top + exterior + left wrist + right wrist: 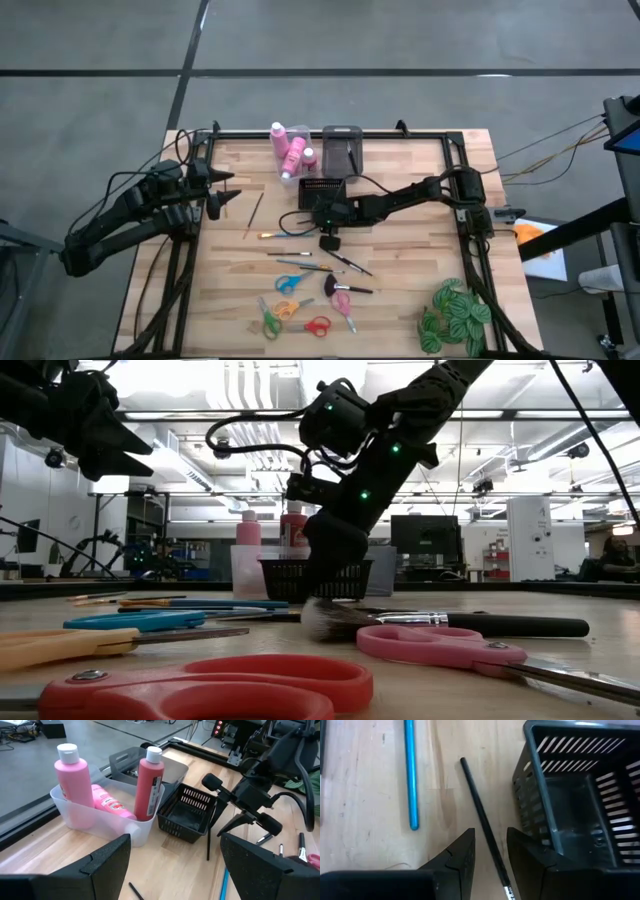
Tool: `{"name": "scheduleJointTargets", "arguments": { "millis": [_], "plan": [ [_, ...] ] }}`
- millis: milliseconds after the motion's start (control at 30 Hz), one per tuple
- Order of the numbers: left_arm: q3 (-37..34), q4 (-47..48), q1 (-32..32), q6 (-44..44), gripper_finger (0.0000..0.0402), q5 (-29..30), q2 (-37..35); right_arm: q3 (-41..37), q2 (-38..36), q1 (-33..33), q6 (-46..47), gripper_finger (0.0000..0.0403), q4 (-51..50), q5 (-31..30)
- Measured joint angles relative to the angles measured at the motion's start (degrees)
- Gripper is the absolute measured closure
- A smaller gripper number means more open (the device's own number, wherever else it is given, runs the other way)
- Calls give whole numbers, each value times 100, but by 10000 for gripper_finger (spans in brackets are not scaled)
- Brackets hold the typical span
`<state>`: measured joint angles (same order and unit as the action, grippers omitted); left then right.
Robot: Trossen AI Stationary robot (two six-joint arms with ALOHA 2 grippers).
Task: Pick & Place Paint Supplies
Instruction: Put the black paint brush into the gray bin
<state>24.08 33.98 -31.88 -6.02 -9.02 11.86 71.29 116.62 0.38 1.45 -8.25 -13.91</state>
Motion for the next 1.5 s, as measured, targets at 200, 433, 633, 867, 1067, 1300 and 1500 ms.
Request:
{"name": "scheduleJointTargets", "arguments": {
  "millis": [200,433,633,867,1067,1300,1500],
  "plan": [
    [0,16,0,0,91,0,0,-84,-2,-19,4,294,-7,195],
    [0,15,0,0,91,0,0,-167,-6,-22,109,294,-51,368],
    [0,15,0,0,91,0,0,-199,-13,-28,286,294,-45,476],
    [-3,15,0,0,91,0,-2,-144,-13,-11,289,294,6,330],
    [-4,15,0,0,91,0,-2,-61,-21,150,308,294,2,-214],
    [-4,15,0,0,91,0,-2,-81,-20,375,1209,294,18,-1155],
    [-4,15,0,0,91,0,-2,-83,-15,589,3197,294,56,-1958]
  ]
}}
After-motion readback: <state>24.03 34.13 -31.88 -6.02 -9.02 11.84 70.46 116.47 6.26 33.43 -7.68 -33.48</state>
